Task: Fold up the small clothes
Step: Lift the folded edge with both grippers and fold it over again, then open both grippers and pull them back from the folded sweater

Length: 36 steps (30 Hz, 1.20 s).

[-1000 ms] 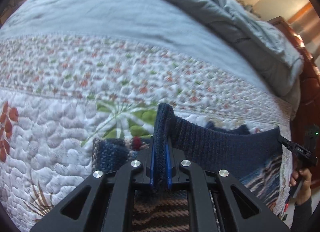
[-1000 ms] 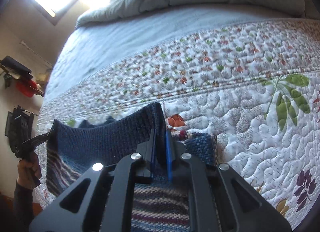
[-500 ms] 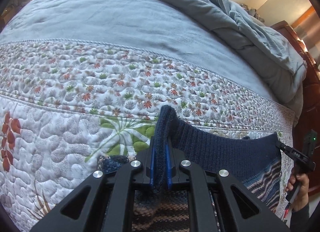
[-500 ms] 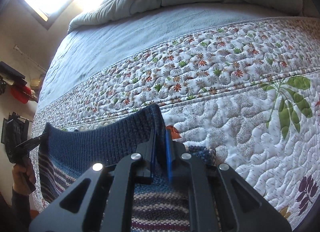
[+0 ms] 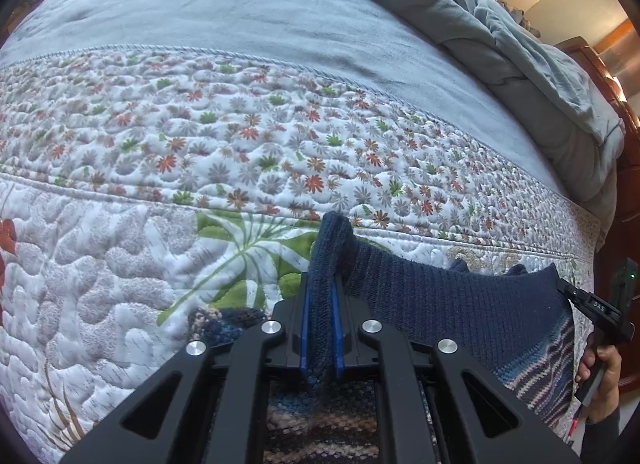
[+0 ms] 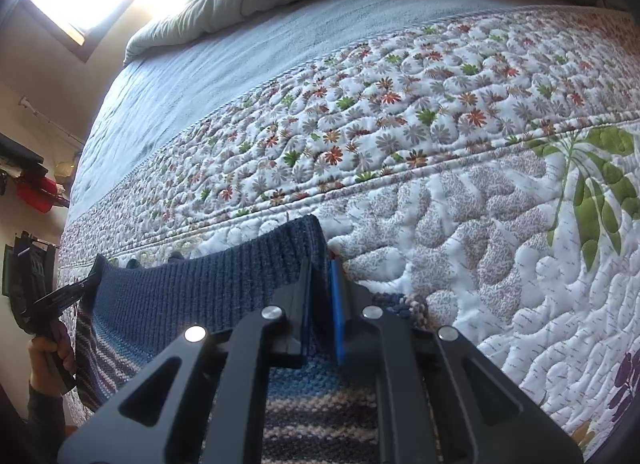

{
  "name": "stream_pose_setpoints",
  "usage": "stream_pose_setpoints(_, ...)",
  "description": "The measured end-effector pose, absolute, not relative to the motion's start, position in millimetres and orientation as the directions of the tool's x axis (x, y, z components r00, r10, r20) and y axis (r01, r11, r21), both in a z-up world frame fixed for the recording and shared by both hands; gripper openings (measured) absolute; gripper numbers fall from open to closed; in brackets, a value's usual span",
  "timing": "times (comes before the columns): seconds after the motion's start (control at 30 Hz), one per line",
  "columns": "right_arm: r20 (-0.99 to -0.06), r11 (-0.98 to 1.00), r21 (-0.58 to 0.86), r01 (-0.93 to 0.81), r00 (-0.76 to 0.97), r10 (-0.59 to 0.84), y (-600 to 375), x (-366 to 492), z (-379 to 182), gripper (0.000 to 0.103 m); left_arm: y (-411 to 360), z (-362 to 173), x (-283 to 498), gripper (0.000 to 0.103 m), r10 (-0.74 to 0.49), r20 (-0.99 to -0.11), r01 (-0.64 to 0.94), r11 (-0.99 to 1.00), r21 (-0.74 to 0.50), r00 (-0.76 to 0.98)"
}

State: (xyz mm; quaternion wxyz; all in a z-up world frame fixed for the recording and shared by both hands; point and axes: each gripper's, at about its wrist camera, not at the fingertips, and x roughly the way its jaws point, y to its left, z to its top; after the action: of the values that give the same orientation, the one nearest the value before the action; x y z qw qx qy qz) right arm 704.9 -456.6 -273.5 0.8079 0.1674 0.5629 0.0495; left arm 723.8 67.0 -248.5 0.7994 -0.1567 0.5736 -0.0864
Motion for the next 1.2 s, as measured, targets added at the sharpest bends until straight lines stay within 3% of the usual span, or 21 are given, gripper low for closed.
stream_pose_setpoints(0.1,-0.897,0.939,0.323,0.117,0.354,0.264,-456.2,704.5,-276.9,0.014,65.1,-250.3,722.8,0.01,-0.311,-0.894,-0.04,0.939,-0.341,0.321)
stream_pose_setpoints(0.2,-0.881,0.933,0.334,0.135,0.397,0.258,-458.8,696.0,-265.0,0.039,71.7,-237.6,717.7,0.022,-0.339,-0.875,-0.062,0.922,-0.381,0.347)
stream_pose_setpoints(0.27,-0.857,0.928,0.356,0.114,0.436,0.275,-462.9,679.6,-249.1,0.039,80.3,-217.2,704.5,0.038,-0.358,-0.844,-0.054,0.91,-0.412,0.398)
stream_pose_setpoints(0.43,-0.818,0.921,0.389,0.025,0.47,0.332,-469.2,596.4,-220.8,0.039,79.5,-164.8,621.7,0.038,-0.456,-0.745,0.142,0.883,-0.447,0.487)
stream_pose_setpoints(0.53,-0.785,0.897,0.442,0.016,0.49,0.378,-475.5,551.0,-217.6,0.039,74.2,-162.2,571.5,0.039,-0.542,-0.705,0.218,0.837,-0.502,0.458)
stream_pose_setpoints(0.6,-0.783,0.886,0.464,0.017,0.475,0.401,-475.4,533.1,-224.8,0.039,71.9,-172.7,552.6,0.039,-0.536,-0.723,0.214,0.842,-0.496,0.436)
stream_pose_setpoints(0.67,-0.802,0.883,0.467,0.046,0.444,0.4,-471.9,521.9,-242.4,0.038,76.9,-189.2,539.5,0.039,-0.515,-0.744,0.178,0.854,-0.49,0.425)
stream_pose_setpoints(0.77,-0.812,0.878,0.469,0.093,0.437,0.387,-481.0,517.8,-260.0,0.027,94.0,-217.2,534.5,0.037,-0.494,-0.775,0.089,0.86,-0.502,0.395)
stream_pose_setpoints(0.83,-0.814,0.868,0.48,0.126,0.432,0.388,-487.2,518.9,-270.8,0.02,104.0,-235.0,533.1,0.026,-0.492,-0.783,0.043,0.855,-0.516,0.381)
stream_pose_setpoints(0.87,-0.815,0.866,0.483,0.133,0.43,0.389,-489.6,519.4,-273.6,0.019,108.0,-241.9,532.6,0.021,-0.497,-0.78,0.021,0.848,-0.53,0.38)
stream_pose_setpoints(0.97,-0.799,0.847,0.509,0.155,0.451,0.398,-495.0,510.3,-263.8,0.02,111.3,-244.5,529.8,0.021,-0.516,-0.763,0.004,0.83,-0.558,0.389)
stream_pose_setpoints(1.03,-0.772,0.836,0.53,0.141,0.488,0.407,-497.9,493.8,-245.7,0.024,115.5,-239.4,527.5,0.027,-0.546,-0.736,-0.004,0.802,-0.597,0.4)
stream_pose_setpoints(1.13,-0.765,0.846,0.519,0.123,0.508,0.395,-495.8,468.2,-236.9,0.025,119.4,-226.1,512.1,0.048,-0.574,-0.691,0.022,0.776,-0.631,0.44)
stream_pose_setpoints(1.2,-0.783,0.851,0.506,0.14,0.488,0.385,-494.6,454.3,-248.7,0.023,120.5,-222.2,498.3,0.051,-0.572,-0.681,0.037,0.777,-0.628,0.457)
